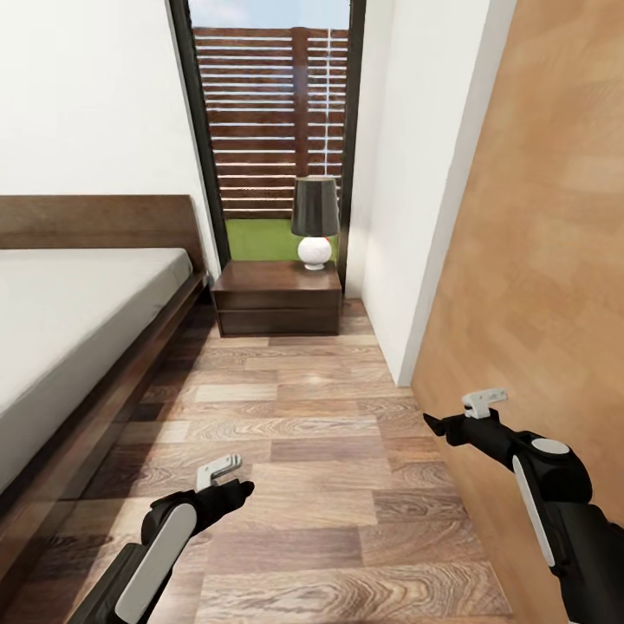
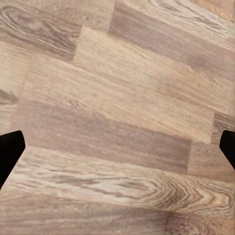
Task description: In the bedroom, move the book from the bed onto either nightstand, and place the two sandals side by side next to the bed.
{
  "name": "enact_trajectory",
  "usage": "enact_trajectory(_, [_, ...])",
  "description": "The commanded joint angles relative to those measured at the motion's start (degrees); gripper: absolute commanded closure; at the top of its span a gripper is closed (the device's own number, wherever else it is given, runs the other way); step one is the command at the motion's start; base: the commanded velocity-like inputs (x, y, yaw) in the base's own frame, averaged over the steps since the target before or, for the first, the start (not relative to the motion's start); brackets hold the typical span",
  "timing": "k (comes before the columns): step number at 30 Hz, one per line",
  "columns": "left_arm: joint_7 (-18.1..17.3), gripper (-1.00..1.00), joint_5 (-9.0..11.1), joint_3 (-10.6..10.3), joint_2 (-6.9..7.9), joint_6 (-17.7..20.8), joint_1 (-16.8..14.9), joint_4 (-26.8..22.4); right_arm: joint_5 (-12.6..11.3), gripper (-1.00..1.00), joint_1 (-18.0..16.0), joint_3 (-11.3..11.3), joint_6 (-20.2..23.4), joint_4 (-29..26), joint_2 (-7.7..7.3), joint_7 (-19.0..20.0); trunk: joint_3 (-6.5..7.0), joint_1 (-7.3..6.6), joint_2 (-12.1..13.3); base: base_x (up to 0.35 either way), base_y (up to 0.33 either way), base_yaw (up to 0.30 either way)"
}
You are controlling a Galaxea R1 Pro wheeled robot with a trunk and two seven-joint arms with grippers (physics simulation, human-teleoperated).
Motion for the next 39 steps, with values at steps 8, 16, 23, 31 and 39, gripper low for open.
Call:
enact_trajectory(8, [0.60,-1.00,0.53,-0.10,0.13,-0.01,-0.05,0.14,0.68,-1.00,0.31,1.92,0.33,-0.07,0.26,0.55,-0.05,0.01,-0.02,0.284,0.001,0.000])
enact_trajectory(16, [0.60,-1.00,0.56,-0.10,0.14,-0.02,-0.01,0.17,0.71,-1.00,0.42,2.76,0.41,-0.07,0.36,0.54,-0.05,0.01,-0.02,0.320,0.000,0.000])
enact_trajectory(23, [0.60,-1.00,0.60,-0.08,0.14,-0.05,0.03,0.18,0.71,-1.00,0.44,2.90,0.45,-0.07,0.43,0.54,-0.05,0.01,-0.02,0.326,0.000,0.000])
enact_trajectory(31, [0.63,-1.00,0.61,-0.02,0.14,-0.09,0.03,0.18,0.71,-1.00,0.47,2.97,0.52,-0.07,0.37,0.55,-0.05,0.01,-0.02,0.327,0.000,0.117])
enact_trajectory(39, [0.67,-1.00,0.61,-0.01,0.19,-0.09,0.03,0.18,0.71,-1.00,0.50,3.01,0.54,-0.07,0.36,0.55,-0.05,0.01,-0.02,0.327,0.000,0.255])
